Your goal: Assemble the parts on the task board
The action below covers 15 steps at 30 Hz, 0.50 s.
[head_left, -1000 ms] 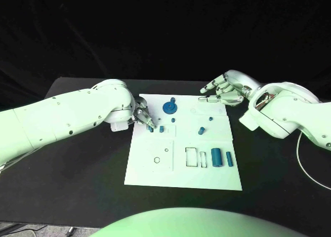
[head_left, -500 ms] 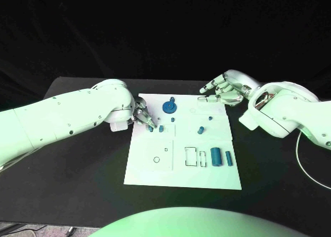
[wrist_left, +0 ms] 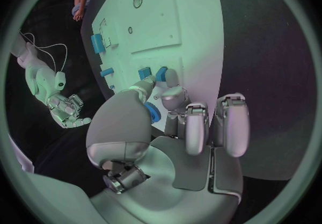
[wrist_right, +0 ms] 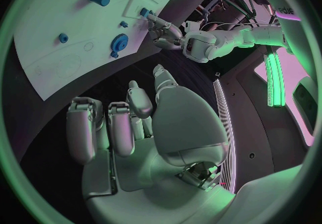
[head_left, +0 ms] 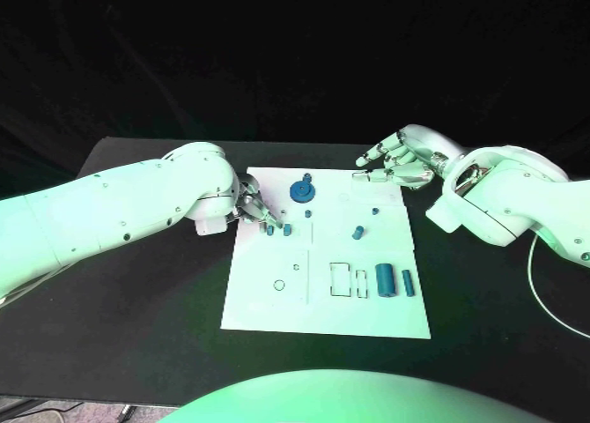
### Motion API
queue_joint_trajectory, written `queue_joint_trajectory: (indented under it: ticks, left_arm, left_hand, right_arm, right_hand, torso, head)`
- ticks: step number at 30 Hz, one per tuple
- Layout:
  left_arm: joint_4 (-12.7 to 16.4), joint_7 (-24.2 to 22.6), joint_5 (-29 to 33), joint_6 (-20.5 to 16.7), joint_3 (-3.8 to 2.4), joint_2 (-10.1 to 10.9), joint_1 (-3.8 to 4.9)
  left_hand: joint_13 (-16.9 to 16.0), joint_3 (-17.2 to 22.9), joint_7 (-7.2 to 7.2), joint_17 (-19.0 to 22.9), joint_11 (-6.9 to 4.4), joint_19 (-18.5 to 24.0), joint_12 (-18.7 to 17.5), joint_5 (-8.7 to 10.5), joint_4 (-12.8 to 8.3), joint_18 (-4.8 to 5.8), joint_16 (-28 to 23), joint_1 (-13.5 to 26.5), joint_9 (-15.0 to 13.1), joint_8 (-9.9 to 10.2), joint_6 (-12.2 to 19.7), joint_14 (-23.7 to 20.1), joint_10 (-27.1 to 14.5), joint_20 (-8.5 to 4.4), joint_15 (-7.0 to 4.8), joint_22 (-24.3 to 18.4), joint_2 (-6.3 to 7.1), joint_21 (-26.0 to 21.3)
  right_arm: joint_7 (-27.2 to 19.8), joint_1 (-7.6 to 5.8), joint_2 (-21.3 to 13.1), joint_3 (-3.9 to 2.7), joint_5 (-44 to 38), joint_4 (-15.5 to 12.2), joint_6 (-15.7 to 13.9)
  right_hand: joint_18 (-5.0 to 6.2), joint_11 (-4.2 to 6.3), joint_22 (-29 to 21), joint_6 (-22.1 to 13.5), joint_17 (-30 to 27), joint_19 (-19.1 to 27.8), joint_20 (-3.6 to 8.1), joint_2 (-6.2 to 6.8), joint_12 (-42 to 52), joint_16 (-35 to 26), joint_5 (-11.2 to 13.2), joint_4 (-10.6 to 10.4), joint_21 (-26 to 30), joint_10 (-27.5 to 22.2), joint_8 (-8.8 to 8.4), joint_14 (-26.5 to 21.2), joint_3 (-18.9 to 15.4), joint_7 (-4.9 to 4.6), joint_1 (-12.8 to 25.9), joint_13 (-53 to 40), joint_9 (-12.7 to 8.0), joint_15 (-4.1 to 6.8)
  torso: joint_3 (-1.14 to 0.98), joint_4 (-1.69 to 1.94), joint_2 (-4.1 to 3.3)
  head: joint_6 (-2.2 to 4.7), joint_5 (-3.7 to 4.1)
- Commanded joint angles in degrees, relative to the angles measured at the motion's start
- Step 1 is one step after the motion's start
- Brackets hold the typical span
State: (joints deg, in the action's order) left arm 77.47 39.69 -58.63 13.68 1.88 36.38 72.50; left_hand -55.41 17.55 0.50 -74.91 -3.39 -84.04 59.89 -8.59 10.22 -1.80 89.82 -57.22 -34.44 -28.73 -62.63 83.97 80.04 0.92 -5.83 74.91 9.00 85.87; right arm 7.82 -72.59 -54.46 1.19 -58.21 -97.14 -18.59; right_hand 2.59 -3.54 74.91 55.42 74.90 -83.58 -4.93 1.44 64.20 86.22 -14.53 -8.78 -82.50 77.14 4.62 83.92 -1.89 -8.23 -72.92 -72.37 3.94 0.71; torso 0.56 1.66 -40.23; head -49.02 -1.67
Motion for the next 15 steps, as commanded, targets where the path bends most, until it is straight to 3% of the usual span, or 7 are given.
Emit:
queue_joint_trajectory:
  ticks: [1, 6, 12, 14, 15]
  left_arm:
    - [0.56, -0.26, -0.26, -2.2, -0.09, 0.49, -0.05]
    - [1.24, -2.48, 0.16, -6.7, -0.2, 1.39, -0.06]
    - [1.9, -6.78, 4.14, -14.14, -0.22, 2.18, -0.06]
    - [2.02, -9.42, 6.68, -17.18, -0.21, 2.45, -0.06]
    - [2.07, -10.92, 8.15, -18.78, -0.21, 2.57, -0.06]
  left_hand:
    - [-0.01, -0.8, 0.06, -15.09, 0.2, -3.83, -0.25, 0.01, 0.25, 0.63, 0.18, -0.37, -0.1, 0.34, -0.15, 6.03, 0.2, -0.48, -0.15, 11.51, -0.95, 0.18]
    - [0.42, -2.92, 0.12, -15.09, 0.22, -3.59, -0.76, -0.02, 1.45, 0.48, 0.18, -0.3, -0.12, 0.5, 0.14, 6.03, -0.05, -0.52, -0.2, 11.1, -1.86, -0.33]
    - [1.3, -8.45, 0.31, -15.09, 0.22, -3.48, -1.68, -0.04, 5.94, 0.39, 0.18, 1.38, -0.51, 0.41, 1.25, 6.03, -0.98, -0.72, -0.31, 10.89, -3.12, -0.7]
    - [3.32, -9.92, 0.67, -15.09, 0.62, -2.71, -3.72, -0.05, 6.41, -0.01, 0.18, 2.23, -0.45, 0.78, 2.29, 6.03, -2.35, -0.56, -0.12, 9.62, -3.76, -2.22]
    - [6.86, -10.75, 1.15, -15.09, 1.11, -1.39, -7.26, -0.11, 6.36, -0.68, 0.18, 2.38, -0.26, 1.35, 3.55, 6.03, -4.49, -0.34, 0.21, 7.51, -4.07, -4.78]
  right_arm:
    - [-0.72, 0.04, 0.1, -0.01, -0.06, 0.08, 1.04]
    - [-0.64, 0.06, 0.2, -0.01, -0.06, 0.31, 1.26]
    - [-0.53, 0.12, 0.18, 0.0, -0.06, 0.29, 1.37]
    - [-0.5, 0.13, 0.18, 0.0, -0.07, 0.3, 1.37]
    - [-0.48, 0.13, 0.17, 0.0, -0.07, 0.3, 1.38]
  right_hand:
    - [0.6, 0.2, 0.13, 0.26, 9.38, 0.24, 0.05, -0.25, 0.09, -0.41, -0.34, -0.04, 0.37, -0.18, 0.23, 4.73, -0.35, -0.09, 0.3, 0.1, 0.02, 0.33]
    - [0.6, 0.21, 0.1, 0.26, 9.38, 0.25, 0.05, -0.37, 0.14, -0.42, -0.69, -0.08, 0.39, -0.17, 0.21, 4.73, -0.44, -0.09, 0.22, 0.09, 0.02, 0.33]
    - [0.6, 0.21, 0.1, 0.27, 9.36, 0.25, 0.05, -0.46, 0.15, -0.43, -0.8, -0.08, 0.4, -0.17, 0.22, 4.73, -0.44, -0.08, 0.15, 0.08, 0.02, 0.33]
    - [0.6, 0.21, 0.1, 0.27, 9.36, 0.25, 0.05, -0.46, 0.15, -0.43, -0.8, -0.08, 0.4, -0.17, 0.22, 4.73, -0.44, -0.08, 0.15, 0.08, 0.02, 0.33]
    - [0.6, 0.21, 0.1, 0.27, 9.36, 0.25, 0.05, -0.46, 0.15, -0.43, -0.8, -0.08, 0.4, -0.17, 0.22, 4.73, -0.44, -0.08, 0.15, 0.08, 0.02, 0.33]
  torso:
    - [0.05, -0.17, -0.06]
    - [0.18, -0.25, -0.03]
    - [0.22, -0.06, 0.02]
    - [0.18, -0.05, 0.01]
    - [0.16, -0.06, 0.0]
  head:
    - [0.27, 0.31]
    - [0.37, 0.51]
    - [0.55, 0.77]
    - [0.61, 0.77]
    - [0.64, 0.74]
